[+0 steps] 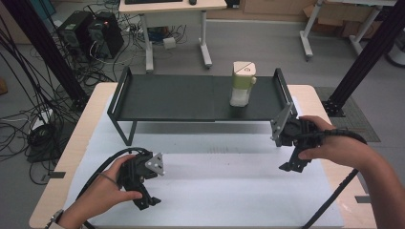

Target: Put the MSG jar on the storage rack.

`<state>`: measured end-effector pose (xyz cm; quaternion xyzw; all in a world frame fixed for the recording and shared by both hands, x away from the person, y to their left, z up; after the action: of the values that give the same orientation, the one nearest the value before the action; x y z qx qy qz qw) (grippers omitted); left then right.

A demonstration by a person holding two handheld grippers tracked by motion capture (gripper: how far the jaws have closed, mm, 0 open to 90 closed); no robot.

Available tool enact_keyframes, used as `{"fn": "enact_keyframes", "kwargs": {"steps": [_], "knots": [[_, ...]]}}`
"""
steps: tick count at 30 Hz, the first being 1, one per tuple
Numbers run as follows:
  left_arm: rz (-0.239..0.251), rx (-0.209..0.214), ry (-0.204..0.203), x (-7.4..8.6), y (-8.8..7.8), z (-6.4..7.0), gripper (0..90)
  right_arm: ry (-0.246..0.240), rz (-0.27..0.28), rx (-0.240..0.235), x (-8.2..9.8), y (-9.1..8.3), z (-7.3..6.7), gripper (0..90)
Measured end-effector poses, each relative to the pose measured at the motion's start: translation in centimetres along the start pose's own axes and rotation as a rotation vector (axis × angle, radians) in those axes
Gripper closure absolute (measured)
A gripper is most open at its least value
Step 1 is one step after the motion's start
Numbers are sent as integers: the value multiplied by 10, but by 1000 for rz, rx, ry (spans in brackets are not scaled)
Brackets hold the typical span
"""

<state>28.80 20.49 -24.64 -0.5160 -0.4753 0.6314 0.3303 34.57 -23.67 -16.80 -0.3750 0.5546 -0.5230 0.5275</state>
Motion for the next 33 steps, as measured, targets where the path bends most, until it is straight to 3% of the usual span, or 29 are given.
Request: {"fn": "enact_keyframes", "kwargs": {"steps": [15, 33], "knots": [[10, -7, 2, -2, -2, 4, 58, -2, 6, 6, -2, 12, -1, 77], [0, 4, 11, -8, 3, -1, 58, 0, -11, -40, 2, 36, 0, 79]]}}
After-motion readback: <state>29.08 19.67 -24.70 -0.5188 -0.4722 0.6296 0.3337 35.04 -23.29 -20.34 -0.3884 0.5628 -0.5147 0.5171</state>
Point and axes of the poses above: each handheld gripper's, and its own axes: y roughly forward along the jaws, x roughly out of its underside, z roughly to its right, the point moved 4 cm from there along y, roughly forward along the jaws, and after that the axes turned 1 degree about x, right-handed, at the moved point
